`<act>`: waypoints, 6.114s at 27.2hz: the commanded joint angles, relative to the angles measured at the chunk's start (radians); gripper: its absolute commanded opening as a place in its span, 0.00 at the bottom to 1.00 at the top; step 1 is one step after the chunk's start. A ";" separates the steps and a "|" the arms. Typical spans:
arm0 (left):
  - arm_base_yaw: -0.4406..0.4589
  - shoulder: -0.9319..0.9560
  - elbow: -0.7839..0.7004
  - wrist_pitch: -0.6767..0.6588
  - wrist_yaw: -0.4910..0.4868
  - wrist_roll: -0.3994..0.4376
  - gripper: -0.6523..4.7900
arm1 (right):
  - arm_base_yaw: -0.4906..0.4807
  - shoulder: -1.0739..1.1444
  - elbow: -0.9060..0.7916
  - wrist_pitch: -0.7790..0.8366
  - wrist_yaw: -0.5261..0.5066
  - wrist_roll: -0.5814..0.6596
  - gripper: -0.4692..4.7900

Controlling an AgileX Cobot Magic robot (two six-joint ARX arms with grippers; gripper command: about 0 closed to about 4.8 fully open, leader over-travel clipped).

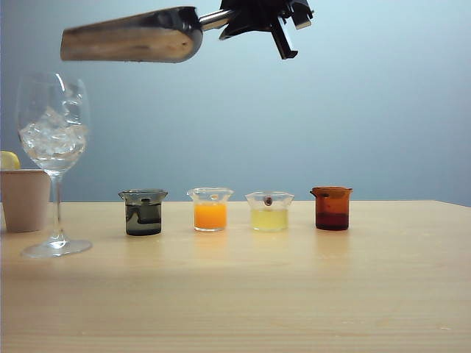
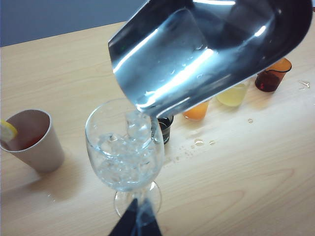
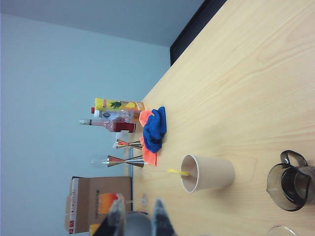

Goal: Pick up the ice scoop on the desk filled with ice cubes, pour the ice into the goblet, and finally put the scoop back on the table.

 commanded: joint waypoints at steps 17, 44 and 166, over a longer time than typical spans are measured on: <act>0.000 -0.002 0.004 0.012 -0.003 -0.003 0.11 | -0.100 -0.032 0.006 -0.013 -0.205 0.019 0.08; 0.000 -0.002 0.004 0.023 -0.003 -0.003 0.11 | -0.418 -0.156 0.001 -0.340 -0.317 -0.235 0.09; 0.000 -0.068 -0.055 0.156 -0.082 -0.139 0.11 | -0.470 -1.053 -0.768 -0.360 0.182 -1.059 0.09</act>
